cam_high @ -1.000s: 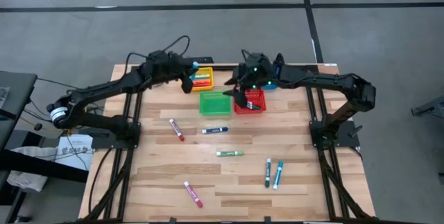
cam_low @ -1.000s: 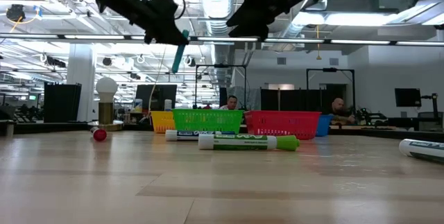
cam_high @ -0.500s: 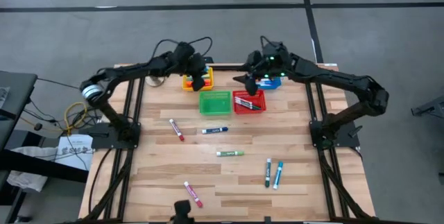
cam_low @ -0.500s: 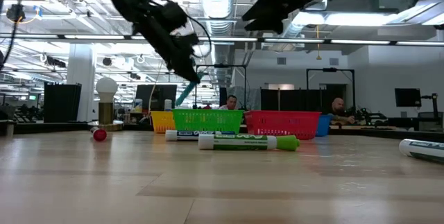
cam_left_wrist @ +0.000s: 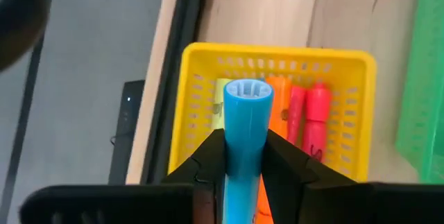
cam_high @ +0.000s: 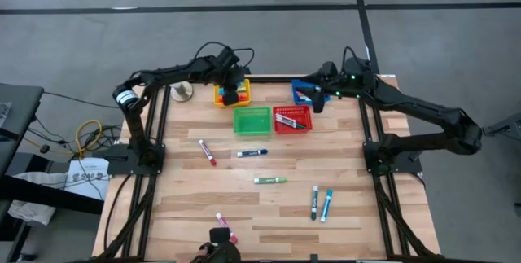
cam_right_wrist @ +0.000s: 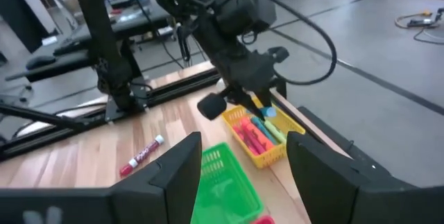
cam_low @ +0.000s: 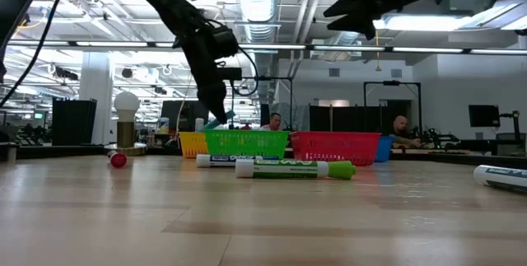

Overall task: Pick & Place Markers
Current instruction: Put the blue highlighter into the yellow bin, then put the red marker into the green bin

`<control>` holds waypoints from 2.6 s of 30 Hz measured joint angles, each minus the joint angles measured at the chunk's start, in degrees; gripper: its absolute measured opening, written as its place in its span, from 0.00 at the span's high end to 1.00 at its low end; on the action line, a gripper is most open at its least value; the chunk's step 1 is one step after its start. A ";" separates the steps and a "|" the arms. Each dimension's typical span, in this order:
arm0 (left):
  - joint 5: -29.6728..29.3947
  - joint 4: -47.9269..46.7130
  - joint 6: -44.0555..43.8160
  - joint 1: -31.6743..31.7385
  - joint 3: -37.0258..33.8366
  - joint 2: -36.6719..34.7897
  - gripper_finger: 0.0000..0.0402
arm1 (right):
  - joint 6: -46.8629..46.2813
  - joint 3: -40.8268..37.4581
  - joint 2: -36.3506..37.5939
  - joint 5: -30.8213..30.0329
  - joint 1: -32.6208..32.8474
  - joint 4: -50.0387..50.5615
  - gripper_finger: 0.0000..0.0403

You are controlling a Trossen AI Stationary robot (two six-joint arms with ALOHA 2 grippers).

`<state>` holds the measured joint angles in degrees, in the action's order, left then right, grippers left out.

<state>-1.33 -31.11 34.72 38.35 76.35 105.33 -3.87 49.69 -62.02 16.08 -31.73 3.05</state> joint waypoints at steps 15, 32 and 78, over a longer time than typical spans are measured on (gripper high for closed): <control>0.49 -0.84 0.88 -0.46 0.01 4.51 0.83 | -0.67 -2.12 1.29 0.07 0.17 -2.71 0.49; -1.45 1.04 5.53 -1.33 -0.01 4.77 0.67 | -0.69 -2.12 1.29 0.11 0.15 -2.68 0.49; -8.08 2.48 -99.91 -34.32 -28.70 -21.43 0.67 | 11.49 -2.12 4.66 18.64 -3.06 8.98 0.49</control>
<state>-9.41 -28.62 -65.19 4.03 47.65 83.90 7.62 47.57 -57.36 34.71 -34.78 12.02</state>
